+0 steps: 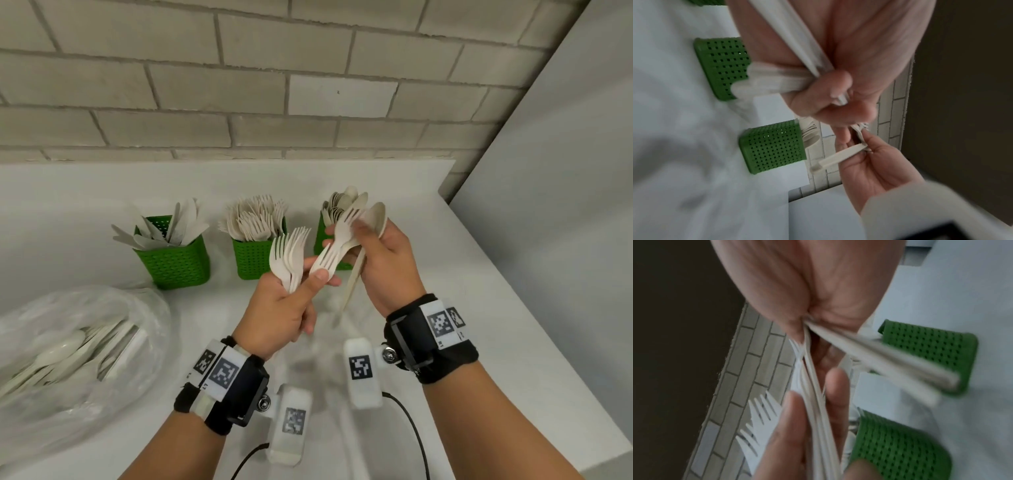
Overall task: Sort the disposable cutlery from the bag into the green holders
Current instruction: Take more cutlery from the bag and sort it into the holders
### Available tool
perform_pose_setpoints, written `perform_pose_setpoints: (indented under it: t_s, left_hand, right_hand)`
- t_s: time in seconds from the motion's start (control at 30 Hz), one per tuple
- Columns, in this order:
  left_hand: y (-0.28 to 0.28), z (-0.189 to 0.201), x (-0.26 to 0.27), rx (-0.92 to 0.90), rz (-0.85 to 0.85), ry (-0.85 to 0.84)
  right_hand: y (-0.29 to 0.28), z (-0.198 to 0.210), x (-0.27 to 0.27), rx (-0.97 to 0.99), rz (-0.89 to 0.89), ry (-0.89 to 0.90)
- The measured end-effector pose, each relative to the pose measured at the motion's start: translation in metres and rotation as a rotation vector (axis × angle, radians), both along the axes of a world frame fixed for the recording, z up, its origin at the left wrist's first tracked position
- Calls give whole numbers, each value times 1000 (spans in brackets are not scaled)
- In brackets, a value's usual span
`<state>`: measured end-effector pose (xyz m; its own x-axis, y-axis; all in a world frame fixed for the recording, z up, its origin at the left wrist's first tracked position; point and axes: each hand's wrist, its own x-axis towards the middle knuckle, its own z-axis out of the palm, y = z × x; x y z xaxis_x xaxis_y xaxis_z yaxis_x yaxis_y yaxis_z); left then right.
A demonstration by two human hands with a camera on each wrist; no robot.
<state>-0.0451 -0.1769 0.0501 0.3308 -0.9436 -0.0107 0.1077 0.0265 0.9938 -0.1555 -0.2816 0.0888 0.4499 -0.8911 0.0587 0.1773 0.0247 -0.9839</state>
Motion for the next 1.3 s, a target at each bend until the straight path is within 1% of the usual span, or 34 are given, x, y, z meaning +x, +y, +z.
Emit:
perform_pose_setpoints:
  t_s: [0.07,0.13,0.2,0.3,0.37,0.43,0.47,0.53,0.6,0.73,0.8,0.87,0.9,0.93,0.97,1.0,1.03,1.07,1.13,1.17,1.23,1.3]
  left_hand:
    - [-3,2,-3,-4,39,-1]
    - [-7,2,-7,-19,72,-23]
    - [-14,-1,-12,-13,113,-12]
    - [-25,-1,-18,26,177,27]
    - [-35,2,-19,16,235,-11]
    - [-47,9,-20,-10,279,-76]
    - [-53,13,-21,-21,300,-71]
    - [-66,19,-24,-31,338,-29]
    - [-77,18,-26,-15,384,-62]
    - [-89,25,-28,-42,422,-158]
    - [-95,32,-25,-61,454,-187]
    - [-98,35,-24,-61,483,-204]
    - [-101,33,-23,-54,491,-213]
    - [-102,32,-23,-45,496,-202]
    - [-102,31,-24,-37,508,-167]
    - [-102,29,-25,-29,523,-130]
    - [-102,26,-25,-25,525,-107]
    - [-102,25,-27,-23,511,-95]
    - [-100,24,-32,-36,460,-126]
    - [-99,24,-35,-46,414,-154]
    - [-96,23,-40,-55,307,-194]
    - [-91,23,-44,-27,250,-192]
  right_hand:
    - [-7,1,-7,-53,93,66]
    - [-11,0,-12,-69,89,67]
    - [-17,-3,-16,-61,18,42]
    - [-41,-3,-25,-35,-146,-8]
    - [-65,6,-28,14,-230,-89]
    - [-87,20,-24,29,-261,-148]
    - [-97,25,-18,11,-254,-164]
    - [-113,32,-3,-58,-205,-160]
    - [-122,30,12,-156,-151,-103]
    - [-128,4,24,-338,-2,101]
    - [-131,-11,21,-406,42,135]
    - [-134,-25,15,-586,98,204]
    - [-133,-29,11,-722,155,279]
    - [-131,-35,7,-853,252,359]
    - [-128,-38,4,-931,357,427]
    - [-126,-37,1,-940,422,462]
    - [-123,-32,-1,-893,421,452]
    - [-121,-27,-2,-790,374,397]
    - [-113,-6,-3,-497,314,251]
    - [-109,5,-2,-398,316,198]
    - [-106,18,-3,-303,302,124]
    - [-109,25,-7,-327,236,77]
